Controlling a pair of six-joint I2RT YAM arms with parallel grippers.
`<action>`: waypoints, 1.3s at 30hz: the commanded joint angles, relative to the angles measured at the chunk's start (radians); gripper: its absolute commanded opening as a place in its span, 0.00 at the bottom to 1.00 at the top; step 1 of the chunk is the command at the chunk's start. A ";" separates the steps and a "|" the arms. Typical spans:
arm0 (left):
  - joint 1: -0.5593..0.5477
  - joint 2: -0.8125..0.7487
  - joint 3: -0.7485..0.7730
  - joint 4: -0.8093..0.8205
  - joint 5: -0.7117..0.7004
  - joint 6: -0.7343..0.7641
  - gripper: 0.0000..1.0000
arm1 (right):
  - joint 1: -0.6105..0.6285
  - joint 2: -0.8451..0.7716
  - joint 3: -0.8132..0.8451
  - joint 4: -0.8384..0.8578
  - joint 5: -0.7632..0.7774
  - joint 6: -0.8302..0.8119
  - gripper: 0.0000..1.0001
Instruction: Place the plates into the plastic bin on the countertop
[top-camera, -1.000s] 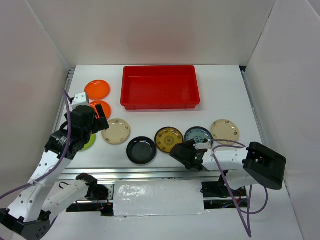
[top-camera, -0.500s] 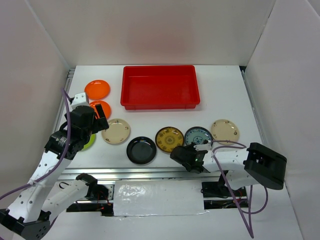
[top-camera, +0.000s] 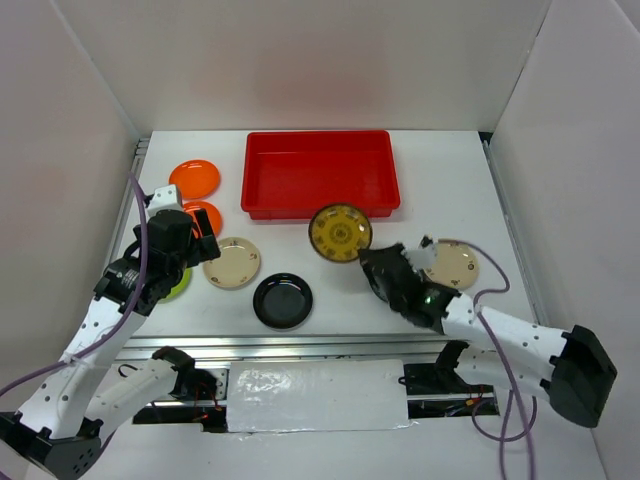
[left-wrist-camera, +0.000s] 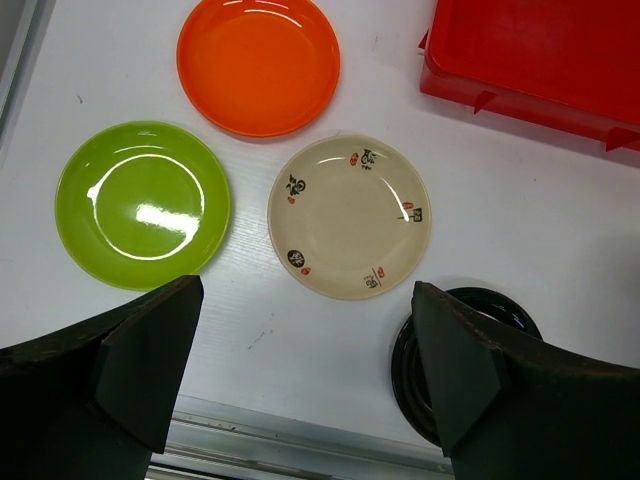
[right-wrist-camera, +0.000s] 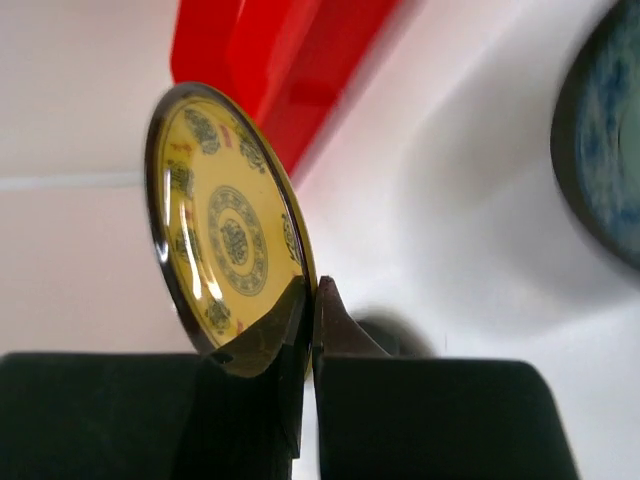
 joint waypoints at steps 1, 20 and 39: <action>-0.004 -0.004 0.005 0.039 0.009 0.028 0.99 | -0.261 0.132 0.154 0.224 -0.253 -0.387 0.00; -0.004 0.027 -0.074 0.119 0.361 -0.071 0.99 | -0.702 1.258 1.378 -0.173 -0.993 -0.845 0.00; -0.011 0.245 -0.455 0.443 0.481 -0.309 0.99 | -0.612 0.979 1.261 -0.061 -0.881 -1.023 1.00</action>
